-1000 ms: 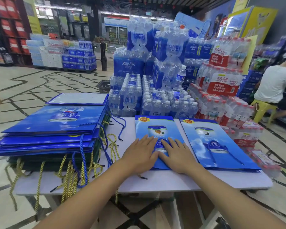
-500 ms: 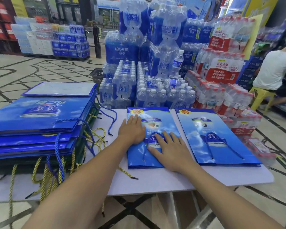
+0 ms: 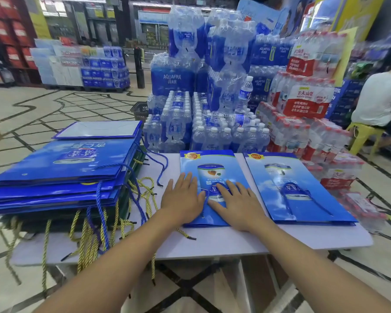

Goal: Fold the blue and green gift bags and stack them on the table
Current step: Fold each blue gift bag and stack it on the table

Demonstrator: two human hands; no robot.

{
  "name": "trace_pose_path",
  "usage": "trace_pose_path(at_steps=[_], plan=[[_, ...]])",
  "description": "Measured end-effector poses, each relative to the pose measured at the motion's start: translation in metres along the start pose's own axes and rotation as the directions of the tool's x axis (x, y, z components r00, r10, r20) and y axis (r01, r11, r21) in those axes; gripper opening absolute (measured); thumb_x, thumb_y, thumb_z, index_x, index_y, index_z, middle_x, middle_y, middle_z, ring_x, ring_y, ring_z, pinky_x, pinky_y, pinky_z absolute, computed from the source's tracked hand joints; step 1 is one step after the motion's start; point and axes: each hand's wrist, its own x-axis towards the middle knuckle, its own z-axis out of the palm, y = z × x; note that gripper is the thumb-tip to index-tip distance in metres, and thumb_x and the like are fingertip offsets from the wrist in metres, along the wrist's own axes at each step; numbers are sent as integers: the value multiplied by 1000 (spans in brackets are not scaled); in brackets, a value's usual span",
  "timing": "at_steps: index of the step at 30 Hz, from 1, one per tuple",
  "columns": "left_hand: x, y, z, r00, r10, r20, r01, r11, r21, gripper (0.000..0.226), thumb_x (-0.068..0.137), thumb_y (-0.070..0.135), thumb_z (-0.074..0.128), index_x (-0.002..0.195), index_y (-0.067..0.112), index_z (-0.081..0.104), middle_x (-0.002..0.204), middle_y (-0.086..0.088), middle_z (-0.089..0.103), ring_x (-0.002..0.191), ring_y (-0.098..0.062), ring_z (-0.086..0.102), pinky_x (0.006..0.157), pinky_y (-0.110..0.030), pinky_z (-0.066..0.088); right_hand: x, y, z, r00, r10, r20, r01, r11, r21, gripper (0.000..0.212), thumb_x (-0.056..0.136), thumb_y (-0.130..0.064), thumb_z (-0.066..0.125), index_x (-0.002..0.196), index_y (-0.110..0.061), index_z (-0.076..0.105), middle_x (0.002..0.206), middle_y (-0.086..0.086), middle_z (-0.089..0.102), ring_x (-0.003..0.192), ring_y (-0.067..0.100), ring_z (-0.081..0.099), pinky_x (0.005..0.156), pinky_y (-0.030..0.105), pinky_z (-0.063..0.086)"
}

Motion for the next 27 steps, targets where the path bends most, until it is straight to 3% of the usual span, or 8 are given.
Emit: trace_pose_path(at_steps=[5,9,13,16,19,21,23,27], plan=[[-16,1,8,995,-100,25,100,995,-2,68,108,52,14,165,19,3,173,-12,-2,159,-29,-7,128,-49,-1,-3,-3,-3,1000,10,15,-10,1000,-9,84,90,-84,10,162,-40,8,172,-7,3,158,21,-1,125,57,-1],[-19,2,1,990,-140,-25,140,990,-15,65,108,51,17,165,21,10,170,-15,18,159,-33,5,128,-47,3,-6,-4,-9,999,25,30,-26,999,37,82,91,-84,15,161,-42,11,171,-9,5,158,19,-1,122,65,0],[-19,-9,-16,989,-148,-12,130,902,-412,58,107,34,35,163,30,19,162,-6,40,147,-31,37,113,-41,37,-6,-3,-11,998,57,-3,-55,980,191,74,96,-77,26,159,-40,24,170,-9,17,157,17,8,123,61,2],[-21,-8,-29,983,-176,-60,84,708,-701,66,101,14,44,160,36,23,147,-3,53,110,-31,64,81,-40,51,-7,-6,-13,991,114,-73,-83,939,333,67,99,-70,32,158,-37,31,167,-10,25,155,16,16,124,56,4],[-16,0,-46,960,-272,61,105,150,-983,76,98,-4,50,158,35,24,145,-5,56,111,-32,68,89,-52,59,-9,-13,-16,980,148,-133,-80,904,420,61,101,-65,33,155,-36,38,163,-11,34,152,17,26,123,54,13],[-15,5,-56,938,-272,212,185,-122,-975,60,98,-1,56,146,29,39,125,-11,69,98,-36,72,72,-45,61,-7,-15,-18,974,178,-139,-85,858,506,61,101,-65,33,152,-34,42,159,-9,41,146,19,35,121,54,23],[-15,9,-69,954,-225,199,185,-80,-979,34,97,-3,54,128,8,61,109,-20,75,83,-34,73,67,-40,58,-5,-16,-26,981,161,-113,-73,831,552,61,100,-63,37,151,-30,44,157,-5,44,143,20,40,118,52,31],[-15,14,-114,978,-210,12,56,206,-977,34,96,-10,49,109,11,72,114,-19,75,99,-38,73,89,-50,59,8,-10,-79,970,-7,-244,105,914,393,54,103,-38,53,151,-18,42,154,7,44,141,27,41,116,44,34]])
